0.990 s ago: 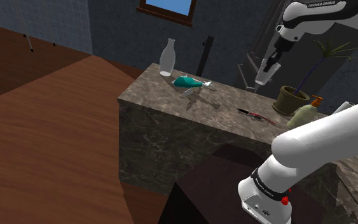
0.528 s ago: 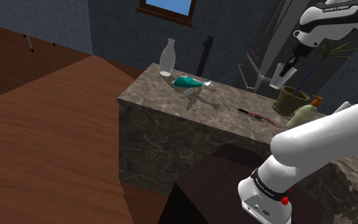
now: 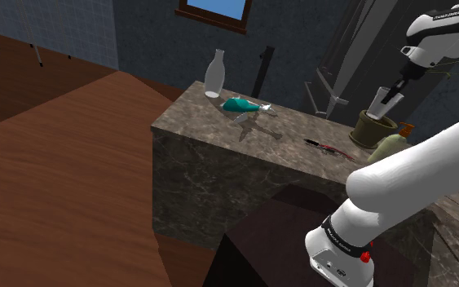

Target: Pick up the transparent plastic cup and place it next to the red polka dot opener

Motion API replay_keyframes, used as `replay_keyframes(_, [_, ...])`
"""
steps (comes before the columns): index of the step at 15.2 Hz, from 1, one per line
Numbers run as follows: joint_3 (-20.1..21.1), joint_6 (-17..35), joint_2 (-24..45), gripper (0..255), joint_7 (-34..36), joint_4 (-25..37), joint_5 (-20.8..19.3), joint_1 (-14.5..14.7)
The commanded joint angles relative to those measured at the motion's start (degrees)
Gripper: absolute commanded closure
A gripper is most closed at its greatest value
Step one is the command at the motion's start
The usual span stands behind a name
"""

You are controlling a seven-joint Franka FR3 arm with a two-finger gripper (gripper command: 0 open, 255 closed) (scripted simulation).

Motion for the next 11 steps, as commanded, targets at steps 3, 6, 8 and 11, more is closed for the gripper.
replay_keyframes(3, [-3.1,1.3,2.7,255,-4.0,1.1,1.7,-0.3])
replay_keyframes(6, [-3.4,3.6,2.9,255,-4.2,-1.0,1.8,-0.4])
replay_keyframes(8, [-3.6,5.2,3.1,255,-4.3,-2.4,1.8,-0.4])
replay_keyframes(11, [-3.9,7.5,3.5,255,-4.5,-4.4,2.0,-0.4])
